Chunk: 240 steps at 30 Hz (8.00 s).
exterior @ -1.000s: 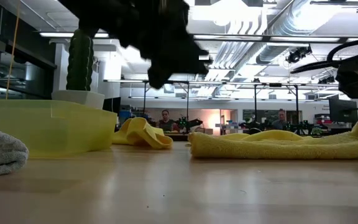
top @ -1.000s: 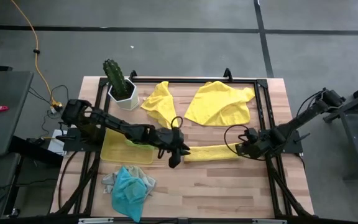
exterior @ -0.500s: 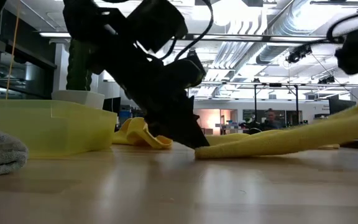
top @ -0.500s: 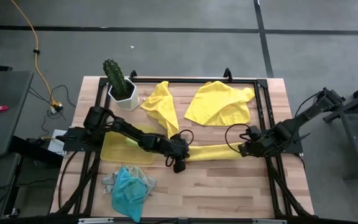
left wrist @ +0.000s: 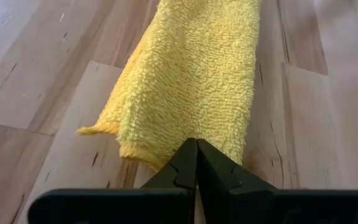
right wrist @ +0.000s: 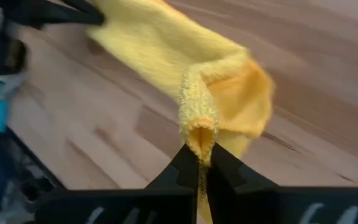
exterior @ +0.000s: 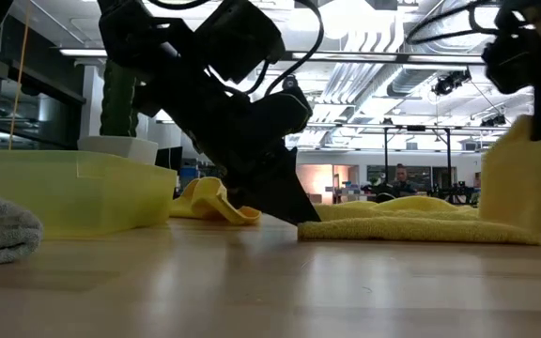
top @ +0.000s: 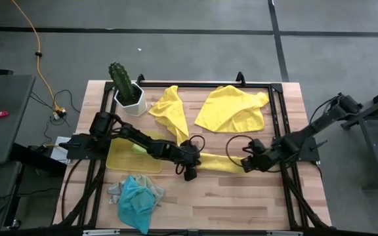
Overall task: Fold microfiber towels
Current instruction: Fold the bottom yellow microfiber towel, then put the bottom yellow microfiber towel into the yellow bin
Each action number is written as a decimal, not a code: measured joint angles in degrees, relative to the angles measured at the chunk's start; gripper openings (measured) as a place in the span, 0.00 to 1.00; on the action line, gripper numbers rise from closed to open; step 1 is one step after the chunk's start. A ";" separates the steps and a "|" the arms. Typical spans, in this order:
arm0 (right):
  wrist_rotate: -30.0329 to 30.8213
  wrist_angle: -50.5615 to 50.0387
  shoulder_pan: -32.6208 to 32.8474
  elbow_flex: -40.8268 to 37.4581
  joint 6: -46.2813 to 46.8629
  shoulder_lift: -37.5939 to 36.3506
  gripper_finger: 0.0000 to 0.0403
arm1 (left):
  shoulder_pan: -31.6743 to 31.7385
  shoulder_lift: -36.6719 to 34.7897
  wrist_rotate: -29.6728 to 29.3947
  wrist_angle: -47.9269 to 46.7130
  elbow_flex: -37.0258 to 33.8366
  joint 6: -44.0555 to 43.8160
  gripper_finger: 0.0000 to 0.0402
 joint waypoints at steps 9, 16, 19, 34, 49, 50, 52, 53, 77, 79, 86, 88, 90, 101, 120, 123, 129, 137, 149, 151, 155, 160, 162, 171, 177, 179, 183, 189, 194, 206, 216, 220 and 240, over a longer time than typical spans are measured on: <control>5.25 20.20 -4.97 -0.02 -2.54 12.89 0.00 | 0.00 0.07 0.14 0.79 -0.11 0.00 0.00; 6.13 34.55 -8.83 -0.02 -4.04 21.08 0.00 | 0.00 0.15 0.20 1.47 -0.13 -0.03 0.00; 4.86 39.17 -9.61 -0.04 -4.06 24.19 0.00 | 0.00 0.15 0.22 1.58 -0.15 -0.04 0.00; 6.75 48.95 -11.87 -0.04 -3.97 28.84 0.03 | 0.00 0.15 0.61 2.37 -0.15 -0.13 0.00; 5.12 47.97 -13.71 -0.04 -19.81 23.96 0.51 | 0.13 -2.24 4.09 0.51 -0.13 -0.35 0.00; 5.09 46.60 -13.91 -0.04 -22.03 22.53 0.51 | 0.15 -3.03 4.11 -0.42 -0.16 -0.01 0.00; 4.68 42.10 -14.24 -0.04 -26.49 19.01 0.51 | 0.15 -4.86 4.12 -0.97 -0.15 1.04 0.00; 4.13 39.82 -14.30 -0.04 -28.92 17.07 0.51 | 0.15 -6.11 4.36 -1.72 -0.13 1.63 0.00; -8.81 29.99 -11.24 -1.66 -68.19 19.64 0.03 | 1.27 -3.60 5.97 -0.23 4.78 4.94 0.00; -9.69 31.65 -11.12 -1.51 -67.93 20.95 0.05 | 1.22 -1.59 5.85 -0.44 6.41 4.62 0.00; -11.37 31.79 -10.85 -1.64 -67.03 22.05 0.01 | 1.38 2.71 2.27 -2.57 8.73 4.55 0.00; -10.94 29.55 -10.46 -1.61 -66.37 21.25 0.01 | 1.40 3.32 1.67 -3.53 9.44 4.64 0.00; -9.73 29.13 -10.18 -1.50 -64.91 21.55 0.02 | 1.44 2.42 1.73 -7.26 9.31 4.12 0.00; -9.10 20.63 -9.06 -1.60 -59.98 17.41 0.00 | 1.60 -4.12 4.32 -14.16 9.33 7.22 0.00; -0.96 14.98 -9.21 -1.55 -41.40 7.87 0.29 | 1.98 -20.29 10.65 -13.80 -0.33 17.33 0.02; 2.10 12.47 -9.35 -1.55 -39.77 6.59 0.37 | 0.22 -17.29 9.52 -13.23 1.03 17.51 0.07; 1.86 10.68 -10.73 -1.46 -39.58 4.52 0.44 | -1.42 -12.56 5.83 -15.70 5.13 16.61 0.26; 0.49 -3.19 -10.83 -1.53 -39.58 -3.96 0.44 | -1.95 -5.29 4.09 -20.40 13.02 16.98 0.48; 2.48 -11.37 -11.24 -1.70 -40.29 -15.09 0.44 | -4.46 6.91 -6.57 -27.72 26.55 18.06 0.55; 2.82 -10.98 -10.80 -1.46 -40.54 -16.33 0.44 | -4.44 8.36 -8.22 -28.24 27.90 18.49 0.55; 3.59 -10.48 -10.43 -1.50 -42.46 -17.58 0.44 | -4.38 10.25 -7.20 -30.11 28.78 18.58 0.55; 3.92 -11.33 -10.46 -1.59 -43.66 -18.16 0.44 | -4.42 12.43 -5.79 -30.36 29.20 18.66 0.53; 4.30 -10.69 -10.46 -1.60 -43.89 -18.17 0.44 | -4.46 12.49 -5.99 -30.89 29.22 18.55 0.51; 5.85 -11.33 -10.46 -1.60 -43.59 -18.25 0.44 | -4.59 13.37 -7.49 -32.41 29.29 23.40 0.07; 7.50 -11.32 -10.46 -1.60 -42.45 -18.25 0.44 | -2.72 8.78 -3.77 -40.49 28.68 21.81 0.02; 8.47 -11.31 -10.46 -1.60 -42.40 -18.25 0.44 | -1.76 6.09 -0.57 -44.02 28.38 21.56 0.01; 9.90 -11.49 -10.48 -1.60 -41.14 -18.14 0.44 | 0.42 -3.12 3.17 -48.04 27.68 23.88 0.01; 11.28 -11.50 -10.50 -1.60 -40.44 -18.19 0.44 | 3.45 -18.20 5.01 -55.50 23.57 29.28 0.00; 12.66 -11.79 -10.50 -1.60 -37.77 -18.16 0.44 | 5.11 -29.88 2.56 -67.53 19.24 32.46 0.00; 14.27 -12.10 -10.50 -1.60 -33.19 -18.14 0.44 | -1.16 -52.24 -6.65 -78.05 -2.77 18.55 0.00; 13.81 -12.11 -10.50 -1.60 -30.64 -18.19 0.44 | -10.90 -50.83 -10.64 -60.90 -16.78 4.78 0.00; 13.63 -12.12 -10.50 -1.60 -30.77 -18.18 0.44 | -14.54 -47.60 -10.48 -58.85 -18.38 0.71 0.00; 12.84 -14.56 -10.50 -1.60 -30.97 -18.21 0.44 | -18.08 -36.65 -4.16 -52.33 -17.69 -0.62 0.25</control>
